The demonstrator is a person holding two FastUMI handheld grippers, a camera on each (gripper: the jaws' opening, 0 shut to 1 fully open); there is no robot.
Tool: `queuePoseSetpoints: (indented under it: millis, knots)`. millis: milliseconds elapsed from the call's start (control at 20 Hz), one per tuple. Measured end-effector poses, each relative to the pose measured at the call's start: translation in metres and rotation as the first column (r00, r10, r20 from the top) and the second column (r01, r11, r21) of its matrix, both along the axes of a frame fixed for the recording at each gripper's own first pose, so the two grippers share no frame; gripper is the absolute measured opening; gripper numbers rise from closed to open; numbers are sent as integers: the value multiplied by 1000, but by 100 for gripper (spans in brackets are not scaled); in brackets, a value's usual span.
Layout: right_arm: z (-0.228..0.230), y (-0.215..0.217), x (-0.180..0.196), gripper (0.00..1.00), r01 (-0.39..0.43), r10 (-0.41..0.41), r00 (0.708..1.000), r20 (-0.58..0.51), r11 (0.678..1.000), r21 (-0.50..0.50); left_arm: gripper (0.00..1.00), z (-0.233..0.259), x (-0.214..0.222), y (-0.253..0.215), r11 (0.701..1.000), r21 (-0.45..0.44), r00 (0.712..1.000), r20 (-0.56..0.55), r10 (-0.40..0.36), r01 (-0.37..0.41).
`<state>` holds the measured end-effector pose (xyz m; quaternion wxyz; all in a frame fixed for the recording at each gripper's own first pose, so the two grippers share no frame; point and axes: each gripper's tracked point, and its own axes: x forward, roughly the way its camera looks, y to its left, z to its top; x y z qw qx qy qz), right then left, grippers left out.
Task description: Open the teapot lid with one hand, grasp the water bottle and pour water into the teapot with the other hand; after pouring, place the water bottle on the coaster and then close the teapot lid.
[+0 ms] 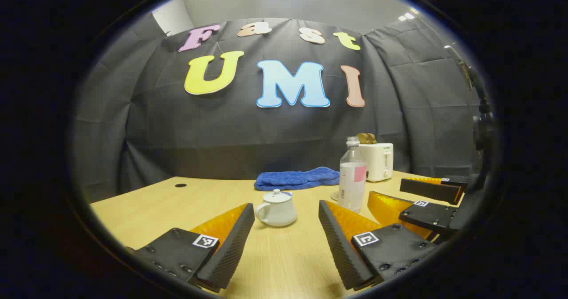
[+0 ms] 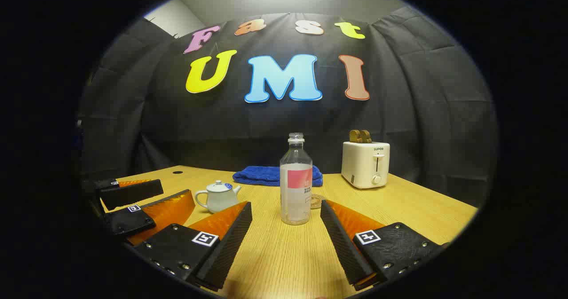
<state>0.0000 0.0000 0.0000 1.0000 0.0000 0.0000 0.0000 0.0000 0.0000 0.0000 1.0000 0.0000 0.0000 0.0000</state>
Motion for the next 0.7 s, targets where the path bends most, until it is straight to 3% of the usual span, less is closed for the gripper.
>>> queuePoseSetpoints:
  millis: [200, 400, 700]
  knots:
    - [0, 1, 0, 96, -7, 7, 1000, 2, 1000, -1, 97, 0, 0, 0, 1000, 0, 1000, 0, -2, 2]
    - [8, 3, -10, 96, -26, 26, 1000, 0, 1000, -4, 97, 8, 10, -10, 999, 1, 999, 1, -52, 52]
    - [8, 3, -36, 97, -15, 15, 1000, 7, 1000, -7, 97, 8, 7, -6, 1000, -1, 1000, 4, -9, 9]
